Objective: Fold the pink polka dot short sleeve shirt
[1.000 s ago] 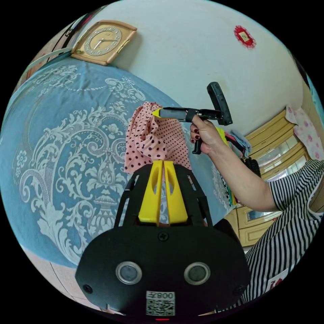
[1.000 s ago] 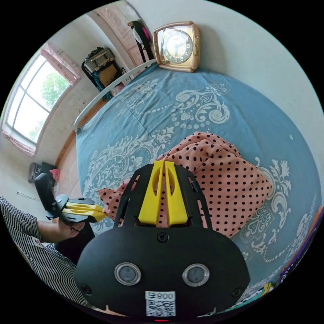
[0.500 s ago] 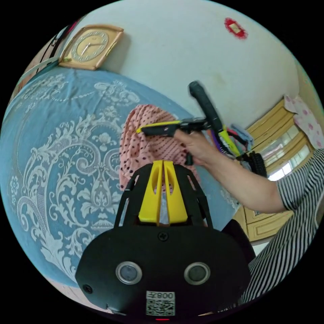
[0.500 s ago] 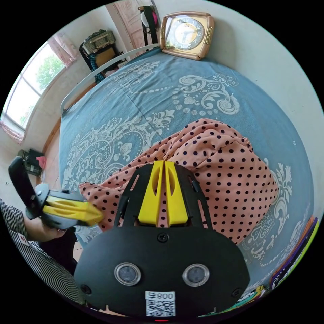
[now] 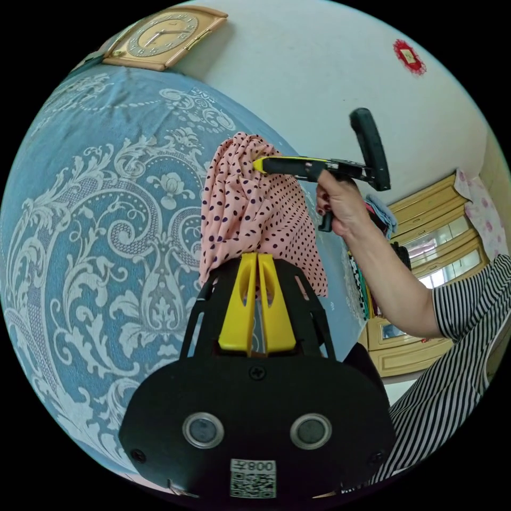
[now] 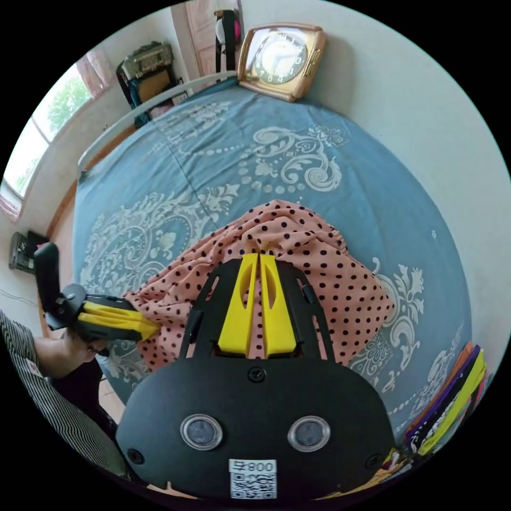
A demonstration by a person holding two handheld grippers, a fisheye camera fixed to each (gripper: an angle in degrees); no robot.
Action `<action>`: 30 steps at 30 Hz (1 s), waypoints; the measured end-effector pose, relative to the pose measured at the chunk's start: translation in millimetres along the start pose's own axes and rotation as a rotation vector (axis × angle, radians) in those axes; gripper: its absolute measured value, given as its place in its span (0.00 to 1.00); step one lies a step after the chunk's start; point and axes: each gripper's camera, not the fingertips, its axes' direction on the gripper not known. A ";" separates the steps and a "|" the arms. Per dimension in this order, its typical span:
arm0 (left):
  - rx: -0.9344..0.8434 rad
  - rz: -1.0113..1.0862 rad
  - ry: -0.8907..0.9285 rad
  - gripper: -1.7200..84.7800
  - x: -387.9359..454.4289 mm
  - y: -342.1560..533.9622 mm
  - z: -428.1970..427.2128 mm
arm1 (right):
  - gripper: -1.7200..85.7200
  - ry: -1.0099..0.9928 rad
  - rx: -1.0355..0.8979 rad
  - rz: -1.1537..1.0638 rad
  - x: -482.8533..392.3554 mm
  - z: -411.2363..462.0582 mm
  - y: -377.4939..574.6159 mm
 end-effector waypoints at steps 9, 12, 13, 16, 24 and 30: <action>0.001 -0.030 0.106 0.02 12.4 22.7 15.3 | 0.02 0.040 0.068 0.028 20.2 10.6 34.1; 0.007 -0.041 0.135 0.02 18.4 33.4 20.8 | 0.02 -0.144 0.045 0.146 65.2 9.6 45.5; 0.009 -0.044 0.140 0.02 22.1 37.7 22.9 | 0.02 -0.255 0.024 0.221 89.1 8.8 52.1; 0.031 -0.054 0.150 0.03 31.8 51.3 25.3 | 0.03 -0.563 0.141 0.344 142.0 -11.7 95.2; 0.077 0.093 0.112 0.07 119.9 91.6 13.8 | 0.08 -0.682 0.202 0.582 205.2 -46.5 290.5; -0.137 0.439 -0.014 0.11 257.1 126.7 90.0 | 0.11 -0.867 0.130 0.787 209.5 2.6 413.5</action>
